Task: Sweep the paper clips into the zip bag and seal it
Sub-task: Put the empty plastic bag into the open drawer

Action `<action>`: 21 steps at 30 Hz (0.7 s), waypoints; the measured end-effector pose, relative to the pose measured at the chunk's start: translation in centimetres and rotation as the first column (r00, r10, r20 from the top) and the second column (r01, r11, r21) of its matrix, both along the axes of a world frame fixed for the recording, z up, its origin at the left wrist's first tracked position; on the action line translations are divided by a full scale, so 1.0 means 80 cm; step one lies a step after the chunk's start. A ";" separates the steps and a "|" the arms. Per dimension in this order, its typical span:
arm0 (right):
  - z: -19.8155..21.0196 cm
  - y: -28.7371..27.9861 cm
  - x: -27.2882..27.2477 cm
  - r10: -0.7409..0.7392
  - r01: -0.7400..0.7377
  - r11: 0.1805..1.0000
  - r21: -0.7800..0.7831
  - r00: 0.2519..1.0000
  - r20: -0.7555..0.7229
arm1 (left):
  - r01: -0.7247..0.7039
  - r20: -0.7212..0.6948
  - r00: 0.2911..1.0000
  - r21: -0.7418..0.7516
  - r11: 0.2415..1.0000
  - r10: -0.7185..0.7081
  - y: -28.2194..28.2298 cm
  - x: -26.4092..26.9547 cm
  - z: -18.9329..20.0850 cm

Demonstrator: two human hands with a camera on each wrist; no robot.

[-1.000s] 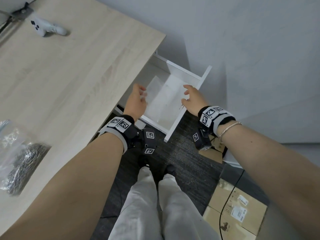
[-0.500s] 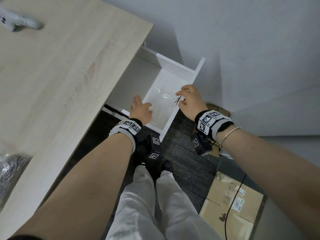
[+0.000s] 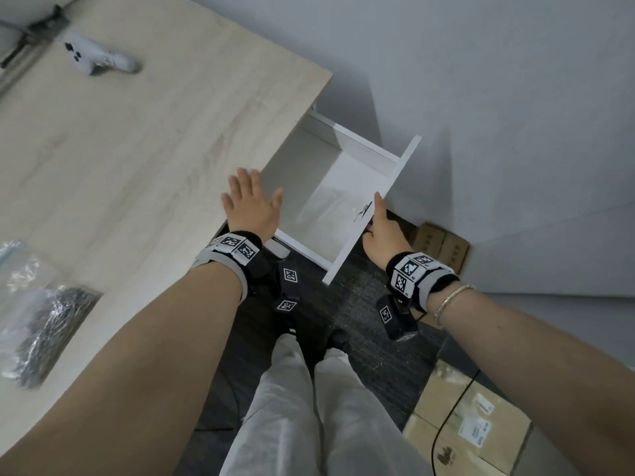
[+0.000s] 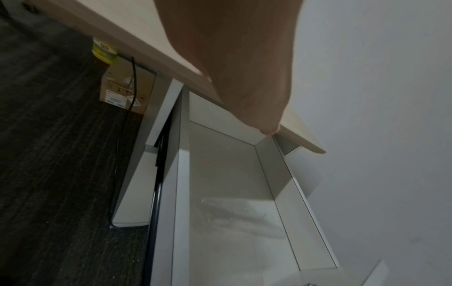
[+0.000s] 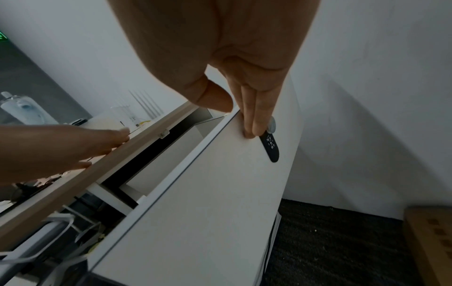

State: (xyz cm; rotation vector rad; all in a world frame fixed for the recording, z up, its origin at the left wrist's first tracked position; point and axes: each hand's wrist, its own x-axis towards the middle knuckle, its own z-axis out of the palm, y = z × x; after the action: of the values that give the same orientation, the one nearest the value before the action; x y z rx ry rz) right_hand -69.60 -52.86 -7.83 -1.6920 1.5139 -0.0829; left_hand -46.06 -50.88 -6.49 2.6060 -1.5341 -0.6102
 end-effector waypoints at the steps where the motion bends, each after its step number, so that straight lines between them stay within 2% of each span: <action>1: 0.000 -0.002 0.003 0.011 -0.011 1.000 0.003 1.000 0.007 | 0.019 -0.006 1.000 0.015 1.000 -0.019 0.002 0.004 0.002; 6: 0.005 -0.025 0.037 0.098 -0.100 0.995 0.020 0.993 0.060 | 0.050 0.000 0.999 -0.029 0.998 -0.050 0.000 0.018 0.016; 9: 0.005 -0.047 0.062 0.120 -0.128 0.989 0.075 0.987 0.105 | 0.010 0.008 1.000 -0.082 0.997 -0.010 -0.009 0.027 0.026; 12: 0.006 -0.065 0.090 0.129 -0.157 0.977 0.143 0.974 0.184 | -0.026 -0.027 0.999 0.014 1.000 0.027 -0.013 0.042 0.030; 16: 0.004 -0.081 0.127 0.153 -0.191 0.967 0.169 0.964 0.216 | 0.070 -0.037 0.997 0.147 0.987 -0.065 -0.009 0.055 0.022; 21: 0.001 -0.094 0.161 0.192 -0.231 0.953 0.194 0.961 0.200 | 0.132 -0.034 0.991 0.202 0.970 -0.128 -0.006 0.064 0.016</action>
State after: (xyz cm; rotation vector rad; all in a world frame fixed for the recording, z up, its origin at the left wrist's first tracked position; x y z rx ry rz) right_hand -56.68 -60.36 -7.72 -1.6148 1.1566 0.0418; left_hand -40.94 -51.39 -5.21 2.6461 -1.7335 -0.8461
